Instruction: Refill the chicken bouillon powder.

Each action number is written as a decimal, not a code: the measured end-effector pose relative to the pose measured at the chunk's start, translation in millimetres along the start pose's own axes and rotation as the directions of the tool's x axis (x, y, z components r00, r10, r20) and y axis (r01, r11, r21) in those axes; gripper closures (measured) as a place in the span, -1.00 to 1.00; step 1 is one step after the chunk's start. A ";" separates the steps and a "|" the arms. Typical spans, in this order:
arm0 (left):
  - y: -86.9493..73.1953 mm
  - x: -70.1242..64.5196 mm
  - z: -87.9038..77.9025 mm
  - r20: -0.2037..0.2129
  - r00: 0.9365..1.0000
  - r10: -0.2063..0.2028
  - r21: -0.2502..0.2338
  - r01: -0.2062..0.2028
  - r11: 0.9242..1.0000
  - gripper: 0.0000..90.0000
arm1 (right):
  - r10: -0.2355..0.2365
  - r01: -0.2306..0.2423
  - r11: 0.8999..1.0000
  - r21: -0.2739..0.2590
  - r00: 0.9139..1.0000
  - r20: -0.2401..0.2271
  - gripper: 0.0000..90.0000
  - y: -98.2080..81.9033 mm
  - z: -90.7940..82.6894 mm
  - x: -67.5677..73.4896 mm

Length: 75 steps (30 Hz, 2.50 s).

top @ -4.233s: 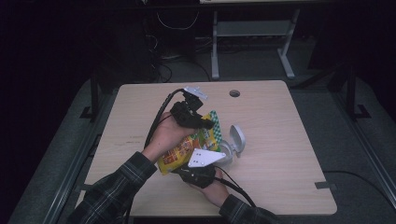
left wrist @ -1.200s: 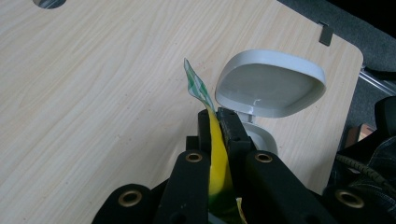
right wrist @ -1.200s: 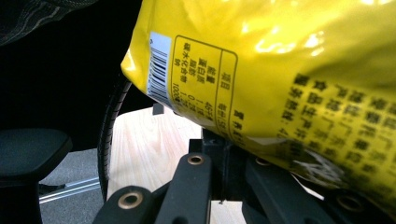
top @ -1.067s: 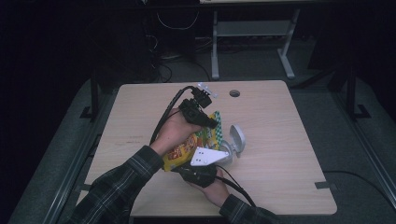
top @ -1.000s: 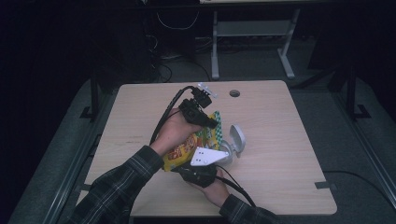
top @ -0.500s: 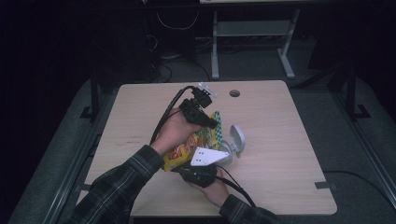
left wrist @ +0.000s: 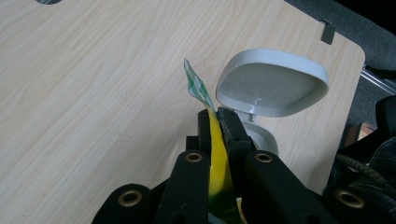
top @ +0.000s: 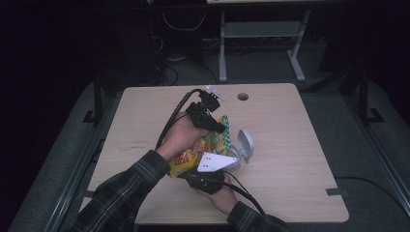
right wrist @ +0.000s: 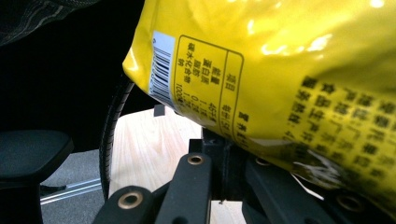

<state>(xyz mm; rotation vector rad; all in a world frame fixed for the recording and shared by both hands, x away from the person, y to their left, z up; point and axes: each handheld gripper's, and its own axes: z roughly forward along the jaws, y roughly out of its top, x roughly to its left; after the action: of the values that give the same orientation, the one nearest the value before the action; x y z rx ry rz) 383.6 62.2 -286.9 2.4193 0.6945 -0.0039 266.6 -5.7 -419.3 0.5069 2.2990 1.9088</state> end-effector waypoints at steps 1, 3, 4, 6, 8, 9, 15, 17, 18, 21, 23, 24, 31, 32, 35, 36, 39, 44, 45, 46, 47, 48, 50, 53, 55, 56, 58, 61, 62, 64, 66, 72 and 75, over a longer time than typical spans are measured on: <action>0.0 0.0 0.0 0.001 1.000 0.000 0.000 0.000 1.000 0.99 | 0.000 0.000 1.000 0.000 1.000 0.000 1.00 0.0 0.0 0.0; 0.0 -0.1 0.1 0.000 1.000 -0.001 -0.001 0.001 1.000 0.99 | -0.001 0.001 1.000 0.001 1.000 0.000 1.00 0.0 -0.1 0.0; 0.0 -0.2 0.1 0.000 1.000 -0.001 0.000 0.001 1.000 0.99 | -0.001 0.001 1.000 0.000 1.000 0.000 1.00 0.0 -0.1 0.0; 0.1 -0.1 0.1 0.002 1.000 0.001 0.000 -0.001 1.000 0.99 | -0.001 0.001 1.000 0.001 1.000 0.002 1.00 0.0 -0.1 0.2; 0.1 0.0 0.2 0.002 1.000 0.000 0.000 0.000 1.000 0.99 | -0.001 0.001 1.000 0.001 1.000 0.001 1.00 0.0 -0.1 0.2; 0.1 0.0 0.2 0.002 1.000 0.000 0.000 0.000 1.000 0.99 | -0.001 0.001 1.000 0.001 1.000 0.002 1.00 0.0 -0.1 0.2; 0.1 0.1 0.5 0.002 1.000 -0.002 0.000 0.002 1.000 0.99 | -0.001 0.001 1.000 0.000 1.000 0.001 1.00 0.0 0.0 0.3; 0.2 0.1 0.5 0.002 1.000 -0.002 0.000 0.002 1.000 0.99 | -0.001 0.001 1.000 0.000 1.000 0.001 1.00 0.0 0.0 0.4; 0.2 0.2 0.5 0.002 1.000 0.000 0.000 0.000 1.000 0.99 | -0.001 0.001 1.000 0.000 1.000 0.001 1.00 0.0 0.0 0.4; 0.4 0.2 0.6 0.001 1.000 0.000 0.001 0.000 1.000 0.99 | -0.001 0.001 1.000 0.000 1.000 0.001 1.00 0.0 -0.1 0.4; 0.5 0.1 0.7 0.001 1.000 -0.001 0.003 0.001 1.000 0.99 | -0.001 0.001 1.000 -0.001 1.000 0.001 1.00 0.0 -0.1 0.4; 0.5 0.1 0.7 0.001 1.000 -0.001 0.003 0.001 1.000 0.99 | -0.002 0.002 1.000 -0.001 1.000 0.001 1.00 0.0 -0.1 0.4; 1.1 -0.4 0.9 -0.002 1.000 -0.002 0.005 0.002 1.000 0.99 | -0.003 0.003 1.000 -0.003 1.000 0.001 1.00 0.2 -0.2 0.5; 1.3 -0.6 1.0 -0.001 1.000 -0.003 0.005 0.003 1.000 0.99 | -0.003 0.003 1.000 -0.003 1.000 0.001 1.00 0.2 -0.2 0.5; 1.5 -0.5 1.1 -0.002 1.000 -0.002 0.007 0.002 1.000 0.99 | -0.003 0.003 1.000 -0.004 1.000 0.000 1.00 0.3 -0.4 0.5; 1.8 -0.5 1.4 -0.002 1.000 -0.001 0.007 0.001 1.000 0.99 | -0.002 0.002 1.000 -0.005 1.000 0.000 1.00 0.3 -0.4 0.5; 2.2 -0.8 1.5 -0.002 1.000 -0.002 0.010 0.002 1.000 0.99 | -0.001 0.001 1.000 -0.007 1.000 0.000 1.00 0.4 -0.5 0.5; 2.5 -1.1 1.9 -0.002 1.000 -0.003 0.011 0.003 1.000 0.99 | 0.002 -0.002 1.000 -0.008 1.000 -0.001 1.00 0.5 -0.6 0.4; 2.5 -1.1 1.9 -0.002 1.000 -0.003 0.011 0.003 1.000 0.99 | 0.002 -0.002 1.000 -0.008 1.000 -0.001 1.00 0.5 -0.6 0.4; 2.8 -1.2 2.0 -0.004 1.000 -0.002 0.012 0.002 1.000 0.99 | 0.003 -0.003 1.000 -0.008 1.000 -0.002 1.00 0.5 -0.7 0.4; 2.9 -1.2 2.1 -0.004 1.000 -0.002 0.012 0.002 1.000 0.99 | 0.003 -0.003 1.000 -0.009 1.000 -0.001 1.00 0.5 -0.7 0.4; 3.0 -1.2 2.1 -0.004 1.000 -0.002 0.013 0.002 1.000 0.99 | 0.003 -0.003 1.000 -0.010 1.000 -0.002 1.00 0.5 -0.8 0.4; 3.4 -1.4 2.1 -0.005 1.000 -0.002 0.015 0.002 1.000 0.99 | 0.004 -0.004 1.000 -0.011 1.000 -0.002 1.00 0.6 -0.8 0.4; 3.9 -1.6 2.3 -0.006 1.000 -0.001 0.018 0.001 1.000 0.99 | 0.007 -0.007 1.000 -0.013 1.000 -0.003 1.00 0.8 -1.0 0.5; 4.5 -1.8 2.6 -0.006 1.000 -0.003 0.020 0.003 1.000 0.99 | 0.008 -0.008 1.000 -0.015 1.000 -0.004 1.00 0.9 -1.1 0.4; 4.6 -2.1 2.8 -0.005 1.000 -0.006 0.021 0.006 1.000 0.99 | 0.011 -0.011 1.000 -0.014 1.000 -0.005 1.00 1.0 -1.3 0.5; 4.9 -2.1 3.0 -0.005 1.000 -0.005 0.024 0.005 1.000 0.99 | 0.010 -0.010 1.000 -0.016 1.000 -0.005 1.00 1.1 -1.4 0.3; 5.1 -1.8 3.3 -0.005 1.000 -0.004 0.024 0.004 1.000 0.99 | 0.010 -0.010 1.000 -0.016 1.000 -0.005 1.00 1.1 -1.5 0.1; 5.1 -1.8 3.3 -0.005 1.000 -0.006 0.023 0.006 1.000 0.99 | 0.010 -0.010 1.000 -0.016 1.000 -0.005 1.00 1.1 -1.4 0.1; 5.1 -1.8 3.3 -0.005 1.000 -0.004 0.024 0.004 1.000 0.99 | 0.010 -0.010 1.000 -0.016 1.000 -0.005 1.00 1.1 -1.5 0.1; 5.2 -1.9 3.3 -0.005 1.000 -0.004 0.025 0.004 1.000 0.99 | 0.010 -0.010 1.000 -0.017 1.000 -0.006 1.00 1.1 -1.4 0.2; 5.3 -1.9 3.3 -0.004 1.000 -0.003 0.026 0.003 1.000 0.99 | 0.009 -0.009 1.000 -0.017 1.000 -0.005 1.00 1.1 -1.4 0.3; 5.4 -1.9 3.4 -0.004 1.000 -0.003 0.026 0.003 1.000 0.99 | 0.008 -0.008 1.000 -0.017 1.000 -0.006 1.00 1.1 -1.5 0.3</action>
<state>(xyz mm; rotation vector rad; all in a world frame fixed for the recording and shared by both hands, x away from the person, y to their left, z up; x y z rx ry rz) 385.0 55.8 -286.3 2.4435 0.7037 -0.0098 266.1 -6.9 -417.9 0.5097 2.2863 1.9338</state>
